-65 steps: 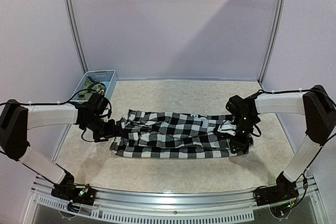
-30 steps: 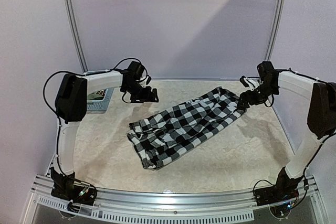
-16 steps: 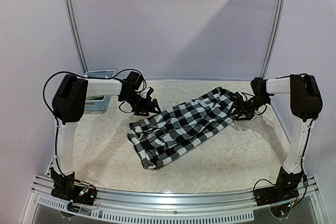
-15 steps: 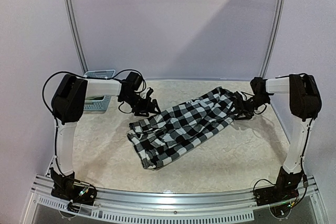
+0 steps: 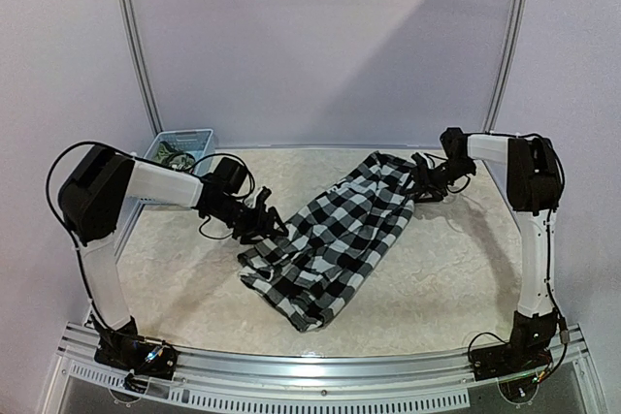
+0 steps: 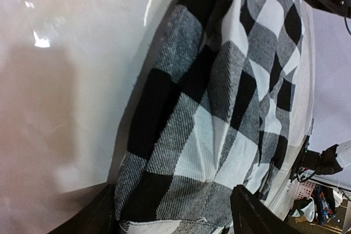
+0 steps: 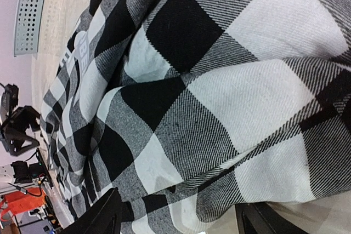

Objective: Fold and stack the mixed laundry pile
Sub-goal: Rotate the rectangle-folded shirt at the center of the board.

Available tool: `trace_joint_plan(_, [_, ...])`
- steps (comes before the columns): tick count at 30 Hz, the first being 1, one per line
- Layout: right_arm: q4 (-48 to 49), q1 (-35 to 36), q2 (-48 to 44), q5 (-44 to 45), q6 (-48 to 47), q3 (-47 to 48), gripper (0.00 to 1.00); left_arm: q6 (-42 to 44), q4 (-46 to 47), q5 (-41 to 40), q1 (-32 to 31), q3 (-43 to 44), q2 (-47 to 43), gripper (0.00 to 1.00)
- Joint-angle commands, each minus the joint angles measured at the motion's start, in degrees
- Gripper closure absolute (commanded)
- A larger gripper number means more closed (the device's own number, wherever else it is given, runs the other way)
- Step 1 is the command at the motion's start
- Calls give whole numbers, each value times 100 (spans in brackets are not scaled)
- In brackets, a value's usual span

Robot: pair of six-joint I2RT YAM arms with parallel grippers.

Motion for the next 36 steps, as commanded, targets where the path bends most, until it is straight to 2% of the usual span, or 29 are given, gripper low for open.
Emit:
trace_joint_plan(1, [-360, 301, 571, 401, -128, 564, 28, -484, 417, -183, -525, -547, -348, 29])
trace_joint_plan(11, [-586, 642, 991, 738, -318, 1291, 27, -979, 669, -638, -1644, -808, -441, 31])
trace_joint_plan(18, [-654, 799, 1199, 888, -414, 1626, 27, -1155, 658, -827, -1890, -1009, -821, 31])
trace_joint_plan(30, [-847, 1246, 1920, 1418, -519, 3055, 23, -1437, 615, -1309, -2125, -1299, -1184, 30])
trace_joint_plan(33, [-1020, 1173, 1766, 2178, -629, 3187, 22, -1438, 296, -1632, -2128, -1304, -1447, 27])
trace_joint_plan(36, [-894, 872, 985, 2352, -563, 2624, 21, -1194, -308, -2025, -2120, -1130, -1903, 23])
